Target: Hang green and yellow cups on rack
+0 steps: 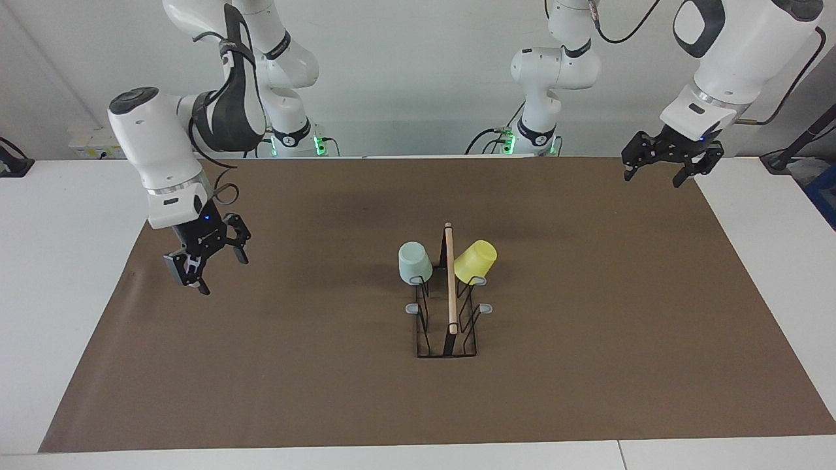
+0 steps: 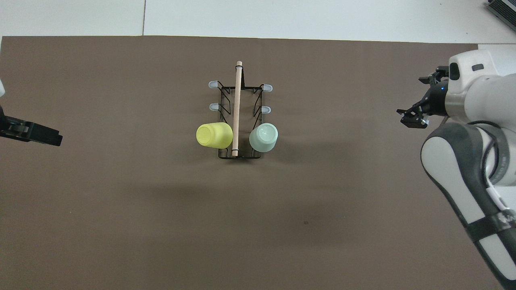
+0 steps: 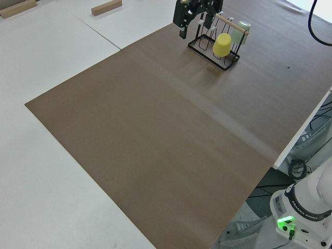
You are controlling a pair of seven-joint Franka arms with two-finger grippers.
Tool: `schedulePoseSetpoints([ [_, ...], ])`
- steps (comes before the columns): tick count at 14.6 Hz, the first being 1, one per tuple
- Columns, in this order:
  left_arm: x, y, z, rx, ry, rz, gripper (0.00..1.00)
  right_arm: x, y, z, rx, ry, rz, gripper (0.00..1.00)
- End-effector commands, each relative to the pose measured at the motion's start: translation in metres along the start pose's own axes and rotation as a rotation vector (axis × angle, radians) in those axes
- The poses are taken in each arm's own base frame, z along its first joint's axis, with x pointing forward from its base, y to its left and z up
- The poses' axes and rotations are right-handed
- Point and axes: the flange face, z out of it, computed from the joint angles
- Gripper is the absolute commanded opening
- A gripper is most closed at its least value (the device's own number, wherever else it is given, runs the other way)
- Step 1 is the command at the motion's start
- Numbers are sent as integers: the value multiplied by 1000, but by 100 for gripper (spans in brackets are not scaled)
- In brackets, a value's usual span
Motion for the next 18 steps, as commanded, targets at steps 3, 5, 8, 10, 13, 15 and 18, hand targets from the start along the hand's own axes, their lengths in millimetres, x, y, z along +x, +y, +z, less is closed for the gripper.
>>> schedulePoseSetpoints([
  [3,-6,12,-9,-12,-20,-27,100,16,-14,-13,-86,-156,320,100],
  [5,-7,18,-11,-9,-22,-30,100,34,-23,-25,-68,-207,473,100],
  [8,-8,23,-10,-6,-32,-23,100,18,-7,-55,-52,-303,712,100],
  [10,-6,30,-7,-6,-40,-8,100,-5,3,-83,1,-345,819,100],
  [13,-6,29,-6,-6,-48,-5,100,-70,16,-120,148,-377,1014,100],
  [15,-7,28,-8,-6,-43,-6,100,-86,22,-128,157,-392,1041,100],
  [18,-8,23,-9,-12,-42,-10,100,-85,23,-136,151,-425,1038,100],
])
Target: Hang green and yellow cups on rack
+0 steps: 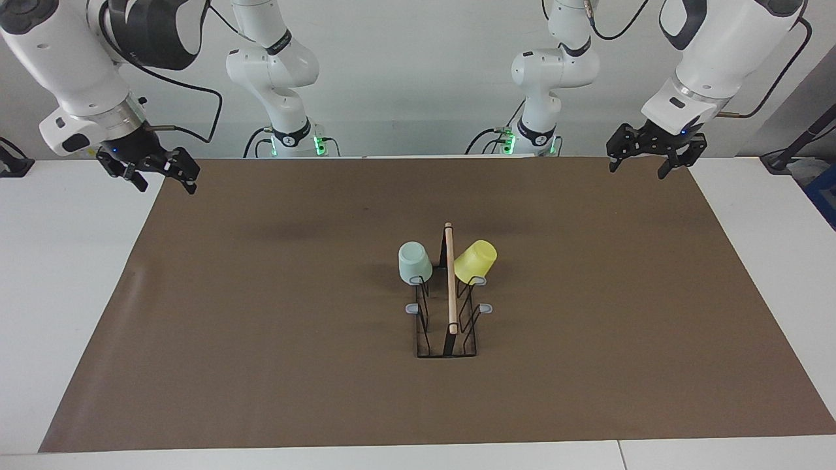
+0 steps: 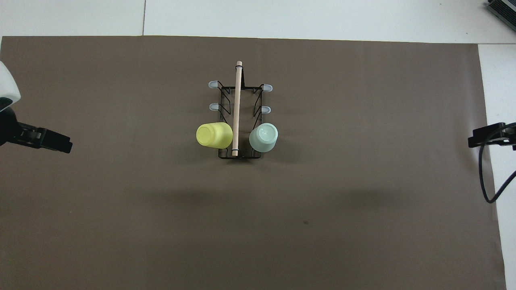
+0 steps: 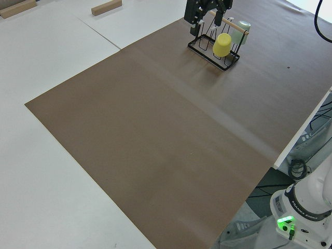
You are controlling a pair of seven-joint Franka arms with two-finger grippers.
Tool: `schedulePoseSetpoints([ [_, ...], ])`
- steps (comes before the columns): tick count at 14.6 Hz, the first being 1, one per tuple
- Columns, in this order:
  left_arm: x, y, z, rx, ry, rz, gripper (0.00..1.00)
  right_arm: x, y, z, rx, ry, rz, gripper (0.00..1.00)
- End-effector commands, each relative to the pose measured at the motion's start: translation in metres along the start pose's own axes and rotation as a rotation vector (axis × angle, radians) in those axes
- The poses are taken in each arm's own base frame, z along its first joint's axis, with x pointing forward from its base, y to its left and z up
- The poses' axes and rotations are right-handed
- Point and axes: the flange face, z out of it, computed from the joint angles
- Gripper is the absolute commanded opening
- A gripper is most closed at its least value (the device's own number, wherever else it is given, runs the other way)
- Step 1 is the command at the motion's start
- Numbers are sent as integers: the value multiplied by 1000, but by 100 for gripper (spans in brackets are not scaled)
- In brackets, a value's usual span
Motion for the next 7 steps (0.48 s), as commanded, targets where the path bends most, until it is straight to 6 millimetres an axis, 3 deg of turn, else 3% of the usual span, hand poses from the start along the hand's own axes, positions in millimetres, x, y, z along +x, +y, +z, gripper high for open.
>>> schedulePoseSetpoints([
  [1,-3,-1,-5,-11,-7,-3,100,-1,-14,1,3,-30,1,100],
  [7,-3,-6,-7,-19,-2,-19,100,-13,-5,1,24,-57,9,100],
])
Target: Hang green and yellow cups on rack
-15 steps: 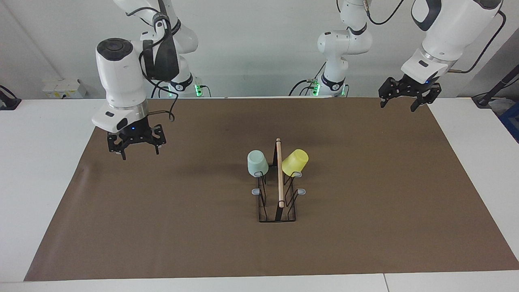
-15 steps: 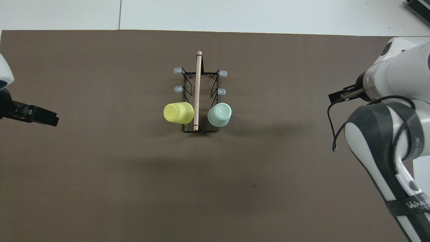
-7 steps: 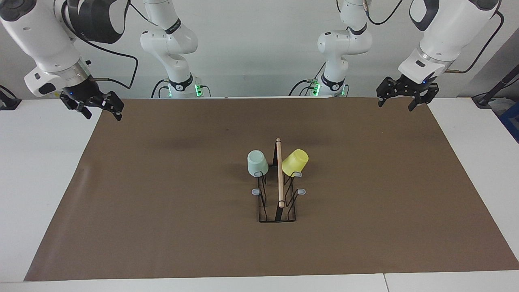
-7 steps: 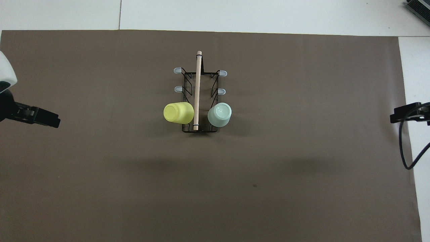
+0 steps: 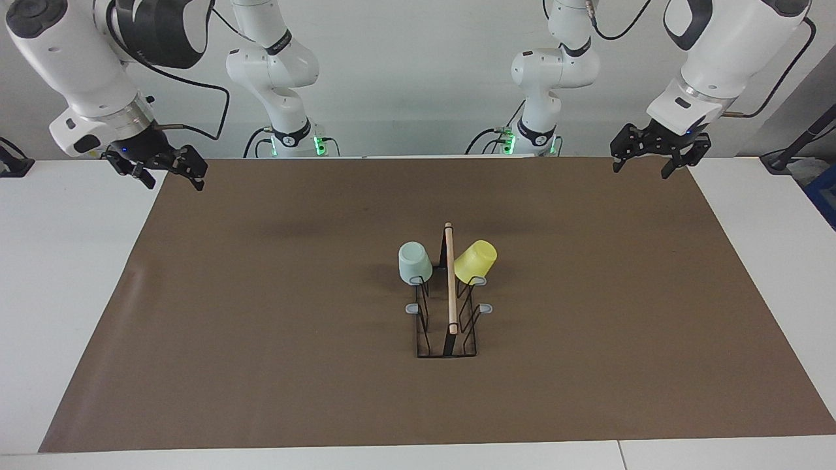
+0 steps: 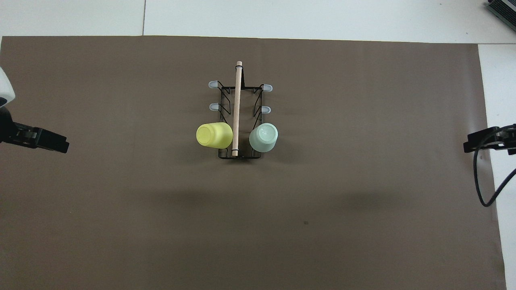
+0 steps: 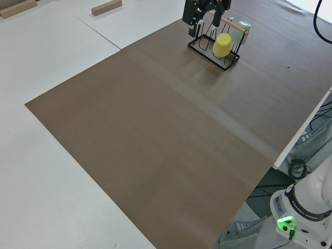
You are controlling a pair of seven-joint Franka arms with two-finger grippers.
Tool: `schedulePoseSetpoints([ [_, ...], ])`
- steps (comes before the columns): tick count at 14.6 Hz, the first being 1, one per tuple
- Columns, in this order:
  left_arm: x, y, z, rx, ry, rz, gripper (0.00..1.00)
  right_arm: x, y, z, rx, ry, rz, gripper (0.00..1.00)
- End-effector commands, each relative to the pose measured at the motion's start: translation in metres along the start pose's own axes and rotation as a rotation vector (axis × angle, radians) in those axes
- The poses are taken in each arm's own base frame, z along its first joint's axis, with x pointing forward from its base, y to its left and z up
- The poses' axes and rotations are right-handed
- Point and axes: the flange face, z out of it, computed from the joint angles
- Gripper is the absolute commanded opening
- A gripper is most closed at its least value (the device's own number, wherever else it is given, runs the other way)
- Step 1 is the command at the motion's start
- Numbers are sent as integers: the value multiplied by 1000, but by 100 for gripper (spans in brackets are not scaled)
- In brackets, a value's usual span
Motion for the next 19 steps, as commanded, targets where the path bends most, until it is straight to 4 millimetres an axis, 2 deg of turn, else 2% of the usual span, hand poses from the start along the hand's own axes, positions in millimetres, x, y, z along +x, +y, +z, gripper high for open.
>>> schedulePoseSetpoints([
  [1,-2,-2,-6,-18,-3,-12,100,-9,-1,-3,22,-15,14,100],
  [9,-1,0,-7,-8,6,-12,100,-5,-8,-7,25,-8,13,100],
  [12,-2,-1,-8,-9,3,-16,100,-2,-7,-35,22,-24,15,100],
  [17,-1,-1,-8,-6,9,-13,100,-8,-27,-24,-3,-47,-11,100],
  [19,-1,0,-8,-6,11,-12,100,-12,-25,-23,-14,-52,-18,100],
])
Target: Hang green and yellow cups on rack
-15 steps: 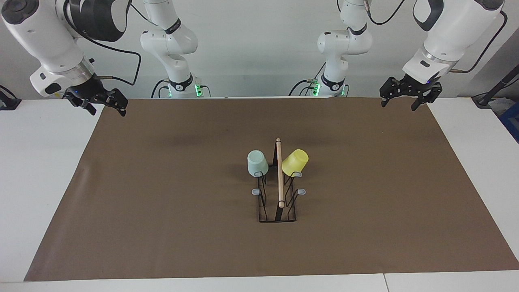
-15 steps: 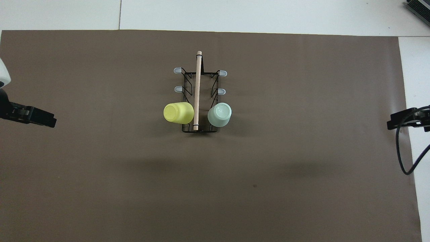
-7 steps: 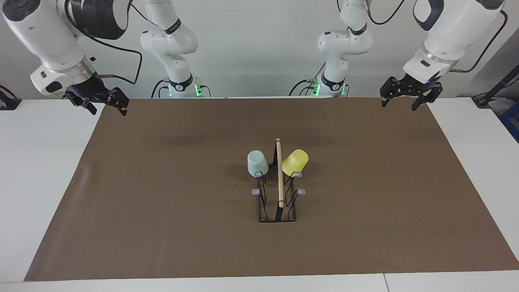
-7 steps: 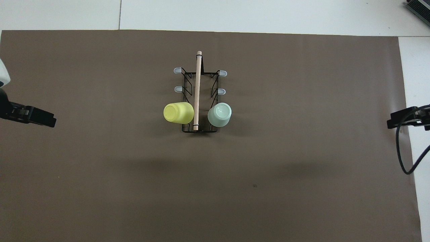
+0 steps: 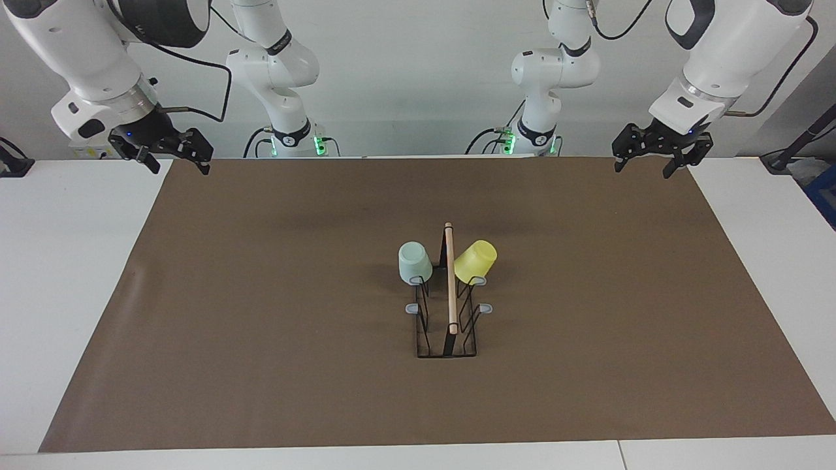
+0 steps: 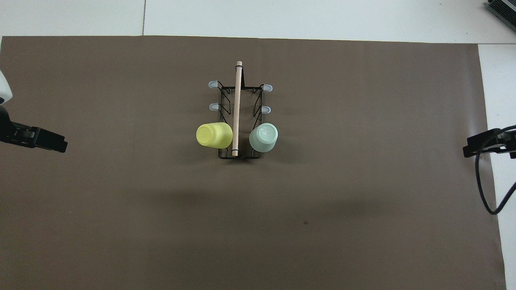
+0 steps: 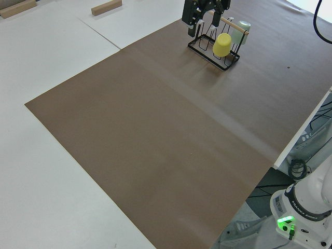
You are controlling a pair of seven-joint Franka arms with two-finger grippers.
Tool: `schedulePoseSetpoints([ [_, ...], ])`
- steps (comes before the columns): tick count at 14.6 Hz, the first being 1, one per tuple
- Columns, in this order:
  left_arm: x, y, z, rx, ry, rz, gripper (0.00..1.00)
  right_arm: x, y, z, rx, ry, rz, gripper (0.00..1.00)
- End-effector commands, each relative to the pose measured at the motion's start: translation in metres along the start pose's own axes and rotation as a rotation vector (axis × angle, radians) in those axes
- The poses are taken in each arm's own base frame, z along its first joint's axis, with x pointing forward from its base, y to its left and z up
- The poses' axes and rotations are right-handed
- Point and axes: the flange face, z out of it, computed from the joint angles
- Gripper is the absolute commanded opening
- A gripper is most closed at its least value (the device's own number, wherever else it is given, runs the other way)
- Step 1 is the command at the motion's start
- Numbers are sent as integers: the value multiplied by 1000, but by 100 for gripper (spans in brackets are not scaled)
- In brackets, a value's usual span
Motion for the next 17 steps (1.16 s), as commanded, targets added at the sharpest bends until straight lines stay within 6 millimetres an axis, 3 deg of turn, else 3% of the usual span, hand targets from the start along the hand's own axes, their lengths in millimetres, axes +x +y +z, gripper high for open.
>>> schedulePoseSetpoints([
  [1,-1,2,-7,-5,8,-7,100,-8,0,3,-16,-14,20,100],
  [3,-1,1,-6,-6,8,-7,100,-8,-17,4,-20,1,-5,100],
  [17,-1,2,-6,-5,8,-7,100,-2,-16,-13,-18,107,-1,100],
])
